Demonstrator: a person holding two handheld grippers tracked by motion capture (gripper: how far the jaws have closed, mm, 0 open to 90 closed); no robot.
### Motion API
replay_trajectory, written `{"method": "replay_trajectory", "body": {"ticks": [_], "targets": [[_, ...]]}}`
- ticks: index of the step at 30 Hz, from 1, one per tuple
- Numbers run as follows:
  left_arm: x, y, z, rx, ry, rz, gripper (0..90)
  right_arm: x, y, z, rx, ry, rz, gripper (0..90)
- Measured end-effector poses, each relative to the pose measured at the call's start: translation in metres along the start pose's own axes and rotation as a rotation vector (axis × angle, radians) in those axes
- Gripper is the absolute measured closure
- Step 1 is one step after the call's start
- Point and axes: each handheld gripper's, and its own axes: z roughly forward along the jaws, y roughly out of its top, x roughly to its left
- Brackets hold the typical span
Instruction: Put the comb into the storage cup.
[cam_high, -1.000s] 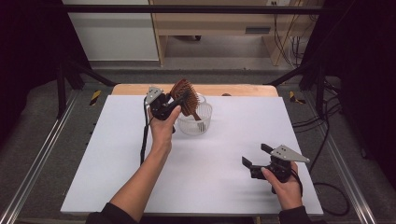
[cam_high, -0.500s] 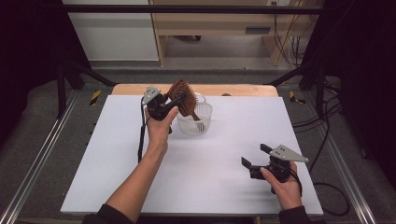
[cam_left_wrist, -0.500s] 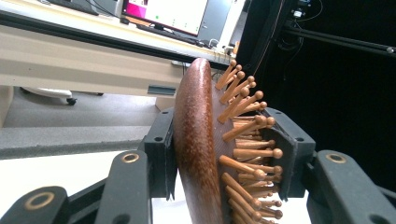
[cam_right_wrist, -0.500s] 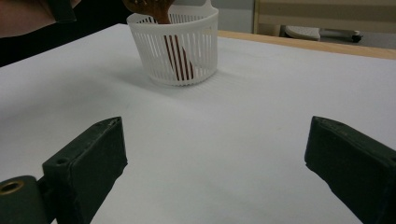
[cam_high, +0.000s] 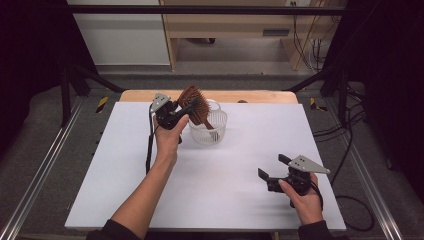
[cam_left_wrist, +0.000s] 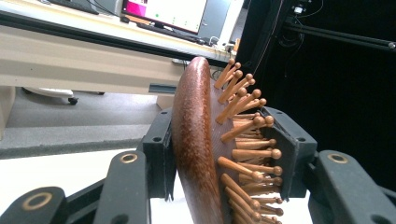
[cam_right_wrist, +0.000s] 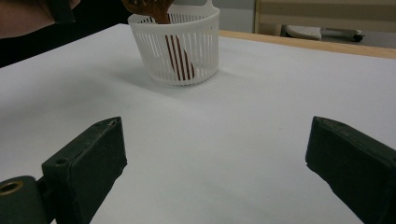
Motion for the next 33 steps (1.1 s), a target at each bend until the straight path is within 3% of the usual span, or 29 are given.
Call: {"method": "replay_trajectory", "body": {"ticks": [33], "targets": [[0.0082, -0.0008, -0.0048, 0.008, 0.013, 0.001, 48.0, 0.0010, -0.0007, 0.0018, 0.011, 0.010, 0.000, 4.9]]}}
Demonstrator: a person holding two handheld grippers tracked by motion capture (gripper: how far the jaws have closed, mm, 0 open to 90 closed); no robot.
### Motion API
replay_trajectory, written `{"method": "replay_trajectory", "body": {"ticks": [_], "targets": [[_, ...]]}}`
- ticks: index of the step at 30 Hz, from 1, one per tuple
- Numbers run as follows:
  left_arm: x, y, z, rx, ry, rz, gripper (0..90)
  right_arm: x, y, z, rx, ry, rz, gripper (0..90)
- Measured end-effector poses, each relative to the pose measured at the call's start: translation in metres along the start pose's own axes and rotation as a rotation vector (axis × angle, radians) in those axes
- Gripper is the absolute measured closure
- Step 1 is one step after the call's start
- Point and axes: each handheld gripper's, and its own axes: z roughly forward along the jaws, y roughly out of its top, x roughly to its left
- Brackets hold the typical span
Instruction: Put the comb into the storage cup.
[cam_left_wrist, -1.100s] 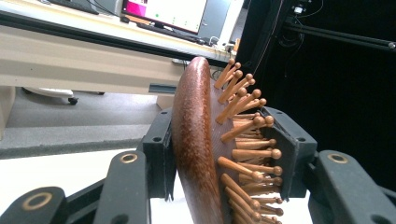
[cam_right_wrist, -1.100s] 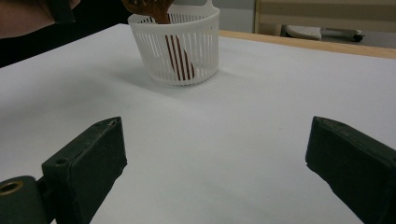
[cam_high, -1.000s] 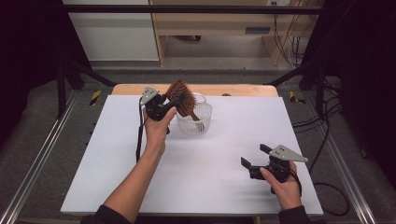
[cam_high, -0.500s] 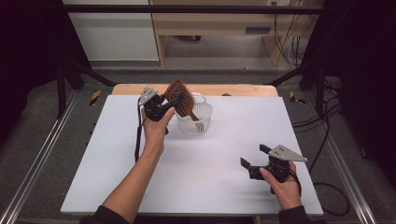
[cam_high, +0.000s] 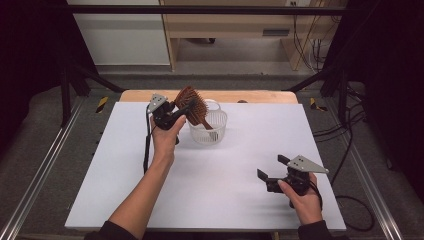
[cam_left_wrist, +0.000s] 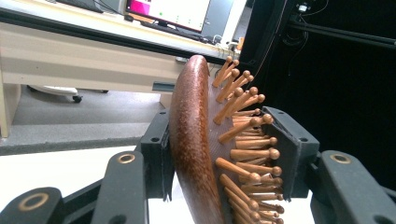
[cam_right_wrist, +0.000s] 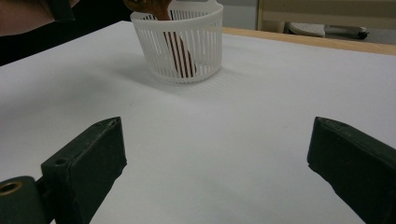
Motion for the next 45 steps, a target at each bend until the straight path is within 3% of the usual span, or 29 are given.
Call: {"method": "replay_trajectory", "body": {"ticks": [15, 34, 45], "targets": [[0.006, -0.002, -0.002, 0.004, 0.006, 0.002, 46.5, 0.000, 0.000, 0.001, 0.005, -0.002, -0.004, 4.9], [0.018, -0.008, -0.005, 0.018, 0.019, -0.039, 43.4, 0.000, -0.001, 0.001, 0.011, 0.003, -0.005, 4.9], [0.018, -0.010, -0.002, 0.025, 0.020, -0.053, 41.7, 0.001, -0.001, 0.002, 0.012, 0.009, -0.002, 4.9]]}}
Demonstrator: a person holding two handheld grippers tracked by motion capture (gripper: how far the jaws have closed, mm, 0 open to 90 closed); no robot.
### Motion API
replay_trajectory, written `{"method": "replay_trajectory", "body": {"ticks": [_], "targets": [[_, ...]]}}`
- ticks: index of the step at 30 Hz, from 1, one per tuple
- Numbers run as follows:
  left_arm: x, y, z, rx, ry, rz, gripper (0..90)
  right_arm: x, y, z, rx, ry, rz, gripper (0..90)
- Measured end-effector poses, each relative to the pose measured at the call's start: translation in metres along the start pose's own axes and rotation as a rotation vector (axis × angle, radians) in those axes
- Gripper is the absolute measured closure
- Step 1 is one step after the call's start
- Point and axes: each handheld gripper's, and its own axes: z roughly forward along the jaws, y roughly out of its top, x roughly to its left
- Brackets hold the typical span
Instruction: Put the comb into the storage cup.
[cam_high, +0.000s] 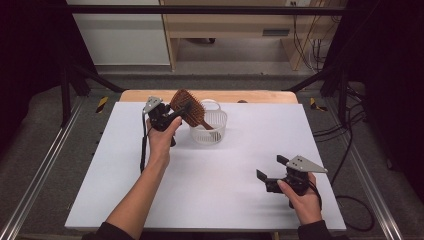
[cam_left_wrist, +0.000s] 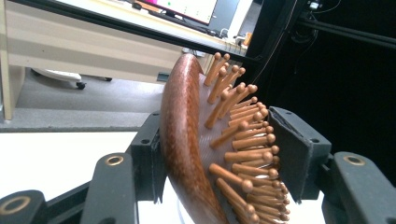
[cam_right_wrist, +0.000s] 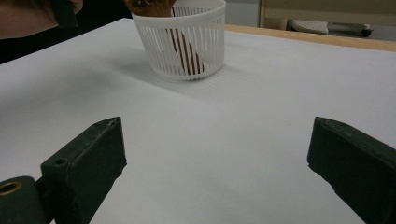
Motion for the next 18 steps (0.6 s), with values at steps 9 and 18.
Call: {"method": "replay_trajectory", "body": {"ticks": [9, 18], "targets": [[0.0030, -0.0023, 0.0001, 0.007, 0.007, -0.011, 40.5, 0.0005, -0.0001, 0.0006, 0.001, 0.005, 0.004, 4.9], [0.0031, -0.0025, 0.0004, 0.005, 0.006, -0.012, 39.7, 0.0009, -0.0002, 0.0011, 0.003, 0.008, 0.004, 4.8]]}}
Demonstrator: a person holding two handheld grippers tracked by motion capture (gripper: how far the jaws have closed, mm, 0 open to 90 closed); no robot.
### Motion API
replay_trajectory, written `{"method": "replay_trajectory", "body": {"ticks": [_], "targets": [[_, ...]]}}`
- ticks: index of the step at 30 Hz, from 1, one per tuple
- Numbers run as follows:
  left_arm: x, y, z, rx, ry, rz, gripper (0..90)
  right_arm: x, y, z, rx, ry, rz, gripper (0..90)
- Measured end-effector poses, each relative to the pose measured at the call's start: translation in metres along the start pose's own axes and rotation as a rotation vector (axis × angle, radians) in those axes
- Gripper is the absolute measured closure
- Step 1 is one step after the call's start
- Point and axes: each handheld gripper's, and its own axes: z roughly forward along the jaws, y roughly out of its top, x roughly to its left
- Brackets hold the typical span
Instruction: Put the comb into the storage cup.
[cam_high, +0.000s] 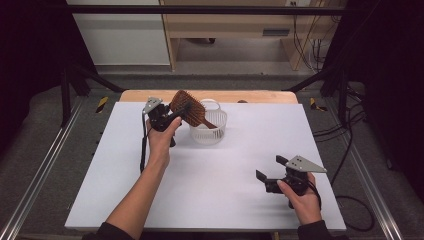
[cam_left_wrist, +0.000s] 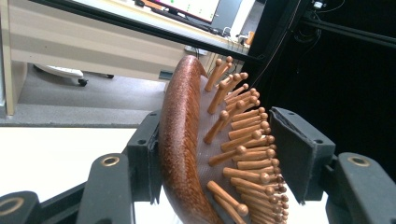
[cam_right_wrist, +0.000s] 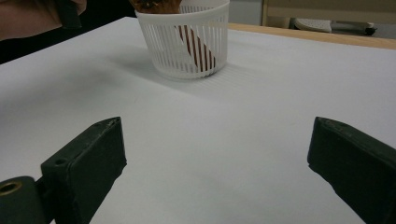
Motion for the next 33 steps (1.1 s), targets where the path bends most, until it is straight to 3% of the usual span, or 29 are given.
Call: {"method": "replay_trajectory", "body": {"ticks": [33], "targets": [[-0.0013, 0.0014, 0.0001, -0.040, 0.014, 0.042, 28.0, 0.0013, -0.0003, 0.0016, 0.008, 0.013, -0.003, 4.7]]}}
